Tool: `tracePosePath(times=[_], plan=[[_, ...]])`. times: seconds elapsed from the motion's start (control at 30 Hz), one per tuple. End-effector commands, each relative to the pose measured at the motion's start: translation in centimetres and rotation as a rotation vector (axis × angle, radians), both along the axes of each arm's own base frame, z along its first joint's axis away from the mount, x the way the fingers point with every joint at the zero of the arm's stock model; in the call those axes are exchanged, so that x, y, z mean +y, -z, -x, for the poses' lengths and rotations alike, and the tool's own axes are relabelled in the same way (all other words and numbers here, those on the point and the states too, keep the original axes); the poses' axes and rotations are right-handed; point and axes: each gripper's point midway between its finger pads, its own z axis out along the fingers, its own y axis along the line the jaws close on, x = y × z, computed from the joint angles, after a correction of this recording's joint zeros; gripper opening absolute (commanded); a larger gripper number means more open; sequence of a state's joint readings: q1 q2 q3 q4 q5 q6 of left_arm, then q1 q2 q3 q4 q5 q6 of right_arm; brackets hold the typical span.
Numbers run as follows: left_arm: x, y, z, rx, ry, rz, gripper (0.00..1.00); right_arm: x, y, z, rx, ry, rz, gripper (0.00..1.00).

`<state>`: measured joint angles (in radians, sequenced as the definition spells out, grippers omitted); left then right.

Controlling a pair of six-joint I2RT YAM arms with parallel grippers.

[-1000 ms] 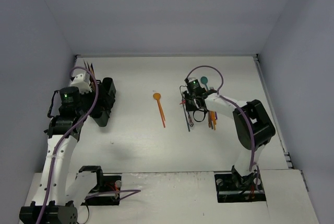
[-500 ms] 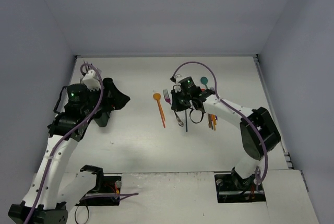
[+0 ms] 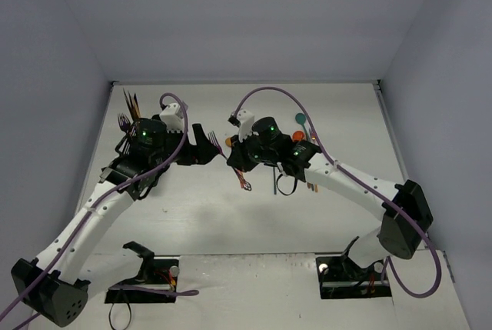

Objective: Sort the eating utensils into containers

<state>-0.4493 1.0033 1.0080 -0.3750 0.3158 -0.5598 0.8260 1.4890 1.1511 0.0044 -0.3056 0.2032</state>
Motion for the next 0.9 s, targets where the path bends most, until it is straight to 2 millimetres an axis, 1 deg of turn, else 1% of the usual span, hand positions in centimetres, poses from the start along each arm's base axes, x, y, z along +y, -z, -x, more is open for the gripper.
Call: tracePosePath(times=[0.0,0.1,0.2,0.33,0.43,0.57,0.73,0.83,0.87], plan=[[-1.0,-3.3,-1.6,-0.127,-0.014,0.025,0.71,1.2,-5.8,0.2,-0.115,-0.056,-0.132,0.0],[-1.5,-3.0,-1.9,-0.125,-0.012,0.006,0.69,1.2,-6.4,0.6,-0.124,-0.065,-0.144,0.0],[-1.7,-2.8,-2.3,-0.132,-0.025,-0.009,0.59,1.1,-6.7,0.8,-0.129,-0.071,-0.152,0.0],[-2.1,-2.7,-2.9,-0.147,-0.035,-0.006,0.52,1.2,-7.1,1.2,-0.135,-0.085,-0.163,0.0],[-2.1,-2.9,-3.6,-0.168,-0.055,-0.006,0.42,1.2,-7.0,1.4,-0.134,-0.088,-0.163,0.0],[-2.1,-3.1,-4.2,-0.21,-0.067,-0.014,0.32,1.3,-7.0,1.5,-0.134,-0.096,-0.165,0.0],[-2.3,-3.5,-4.8,-0.251,-0.07,0.001,0.27,1.3,-6.8,1.6,-0.136,-0.094,-0.162,0.0],[-2.8,-3.6,-4.9,-0.257,-0.055,0.016,0.21,1.3,-6.6,1.6,-0.135,-0.093,-0.162,0.0],[-2.8,-3.5,-4.8,-0.254,-0.051,0.016,0.18,1.2,-6.7,1.5,-0.137,-0.091,-0.162,0.0]])
